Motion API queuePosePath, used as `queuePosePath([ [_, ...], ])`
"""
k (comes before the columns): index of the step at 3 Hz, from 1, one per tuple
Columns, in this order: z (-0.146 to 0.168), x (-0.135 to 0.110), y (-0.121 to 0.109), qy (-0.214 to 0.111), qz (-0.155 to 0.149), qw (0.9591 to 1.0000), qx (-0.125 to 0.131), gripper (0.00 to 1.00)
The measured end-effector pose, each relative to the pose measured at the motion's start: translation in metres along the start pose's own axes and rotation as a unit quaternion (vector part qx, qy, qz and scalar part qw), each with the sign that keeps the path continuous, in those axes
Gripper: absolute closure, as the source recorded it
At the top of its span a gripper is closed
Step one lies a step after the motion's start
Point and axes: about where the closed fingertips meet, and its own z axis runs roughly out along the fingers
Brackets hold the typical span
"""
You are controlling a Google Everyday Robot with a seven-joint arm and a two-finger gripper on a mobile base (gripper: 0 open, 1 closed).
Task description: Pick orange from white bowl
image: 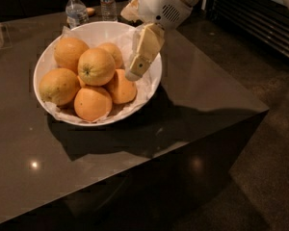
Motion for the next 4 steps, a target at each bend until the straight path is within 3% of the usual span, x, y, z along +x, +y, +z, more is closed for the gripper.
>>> queuePosePath([
  [1,0.048,-0.015,0.000,-0.036,-0.002,0.9987,-0.037,0.00],
  [4,0.077,-0.016,0.001,-0.066,-0.001,0.9961,-0.058,0.00],
])
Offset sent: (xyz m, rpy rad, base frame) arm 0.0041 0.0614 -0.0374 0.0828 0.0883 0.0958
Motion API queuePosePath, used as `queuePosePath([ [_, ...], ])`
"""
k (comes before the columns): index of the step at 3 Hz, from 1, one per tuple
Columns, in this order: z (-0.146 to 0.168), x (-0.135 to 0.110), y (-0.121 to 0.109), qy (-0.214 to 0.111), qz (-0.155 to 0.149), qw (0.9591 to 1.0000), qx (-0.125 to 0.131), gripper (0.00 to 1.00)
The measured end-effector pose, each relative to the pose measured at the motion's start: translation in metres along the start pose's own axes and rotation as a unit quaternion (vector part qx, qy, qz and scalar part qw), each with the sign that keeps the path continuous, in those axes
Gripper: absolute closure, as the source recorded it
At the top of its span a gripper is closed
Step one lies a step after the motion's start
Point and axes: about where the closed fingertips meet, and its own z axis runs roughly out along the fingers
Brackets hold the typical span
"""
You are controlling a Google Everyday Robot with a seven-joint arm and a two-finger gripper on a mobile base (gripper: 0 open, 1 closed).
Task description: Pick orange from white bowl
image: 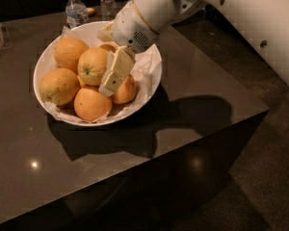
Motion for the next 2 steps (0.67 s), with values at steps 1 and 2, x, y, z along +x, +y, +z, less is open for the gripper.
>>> queuePosePath([
  [1,0.0012,0.0041,0.0012,-0.006,0.002,0.9999,0.010,0.00],
  [2,0.0002,0.0038,0.0026,-0.013,0.000,0.9996,0.025,0.00],
])
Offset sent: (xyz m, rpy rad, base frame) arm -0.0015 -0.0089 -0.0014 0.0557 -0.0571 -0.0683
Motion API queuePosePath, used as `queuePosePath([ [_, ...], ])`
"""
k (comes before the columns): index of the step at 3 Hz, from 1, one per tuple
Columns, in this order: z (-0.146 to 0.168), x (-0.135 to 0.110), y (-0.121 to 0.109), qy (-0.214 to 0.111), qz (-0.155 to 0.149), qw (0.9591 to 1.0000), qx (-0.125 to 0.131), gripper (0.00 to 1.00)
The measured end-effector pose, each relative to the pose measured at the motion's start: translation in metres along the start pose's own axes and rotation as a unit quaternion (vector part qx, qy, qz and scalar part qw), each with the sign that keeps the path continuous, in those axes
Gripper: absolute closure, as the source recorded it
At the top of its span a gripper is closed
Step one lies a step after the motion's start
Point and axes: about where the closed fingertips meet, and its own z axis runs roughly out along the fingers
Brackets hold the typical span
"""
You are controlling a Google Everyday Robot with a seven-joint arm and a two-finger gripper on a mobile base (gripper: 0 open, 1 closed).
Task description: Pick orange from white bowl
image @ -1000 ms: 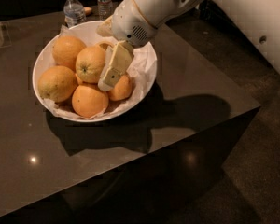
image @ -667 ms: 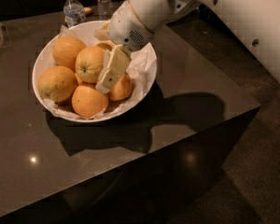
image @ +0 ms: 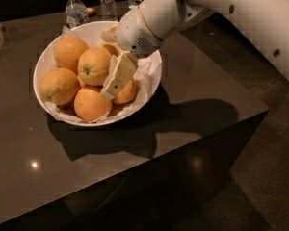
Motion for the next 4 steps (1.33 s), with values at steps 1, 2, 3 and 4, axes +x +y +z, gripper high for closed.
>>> queuePosePath([
  [1,0.003,-0.003,-0.001,-0.010,-0.004,0.9999,0.008,0.00],
  [2,0.018,-0.014,-0.009,-0.030,-0.020,0.9993,0.003,0.00],
  [3,0.018,-0.014,-0.009,-0.030,-0.020,0.9993,0.003,0.00],
  [4,0.018,-0.014,-0.009,-0.030,-0.020,0.9993,0.003,0.19],
])
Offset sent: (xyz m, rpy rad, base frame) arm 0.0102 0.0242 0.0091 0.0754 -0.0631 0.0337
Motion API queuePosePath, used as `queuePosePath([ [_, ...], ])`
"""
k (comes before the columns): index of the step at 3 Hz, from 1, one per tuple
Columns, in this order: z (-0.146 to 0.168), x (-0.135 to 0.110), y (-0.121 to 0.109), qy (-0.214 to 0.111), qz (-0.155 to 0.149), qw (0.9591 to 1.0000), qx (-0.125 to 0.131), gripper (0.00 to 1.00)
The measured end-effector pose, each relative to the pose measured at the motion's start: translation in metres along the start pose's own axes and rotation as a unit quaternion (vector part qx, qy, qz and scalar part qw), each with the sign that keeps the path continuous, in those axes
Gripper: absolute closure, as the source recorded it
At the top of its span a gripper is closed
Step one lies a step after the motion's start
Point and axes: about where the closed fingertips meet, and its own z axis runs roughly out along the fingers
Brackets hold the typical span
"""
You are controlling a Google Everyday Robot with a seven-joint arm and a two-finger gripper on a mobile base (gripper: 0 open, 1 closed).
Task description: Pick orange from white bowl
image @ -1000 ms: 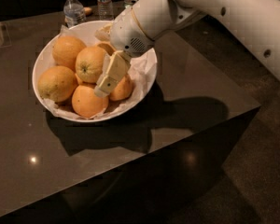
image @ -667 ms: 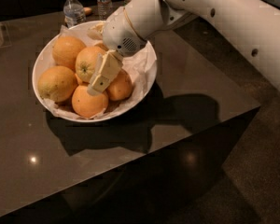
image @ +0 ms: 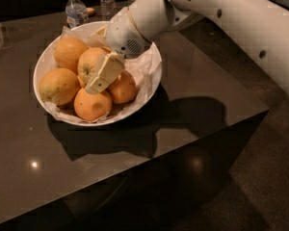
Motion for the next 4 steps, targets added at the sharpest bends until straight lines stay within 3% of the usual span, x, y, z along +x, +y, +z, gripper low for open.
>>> queuePosePath([
  [2,0.0000,0.0000,0.0000,0.000,0.000,1.0000,0.000,0.65],
  [3,0.0001,0.0000,0.0000,0.000,0.000,1.0000,0.000,0.97],
  [4,0.0000,-0.0001,0.0000,0.000,0.000,1.0000,0.000,1.00],
])
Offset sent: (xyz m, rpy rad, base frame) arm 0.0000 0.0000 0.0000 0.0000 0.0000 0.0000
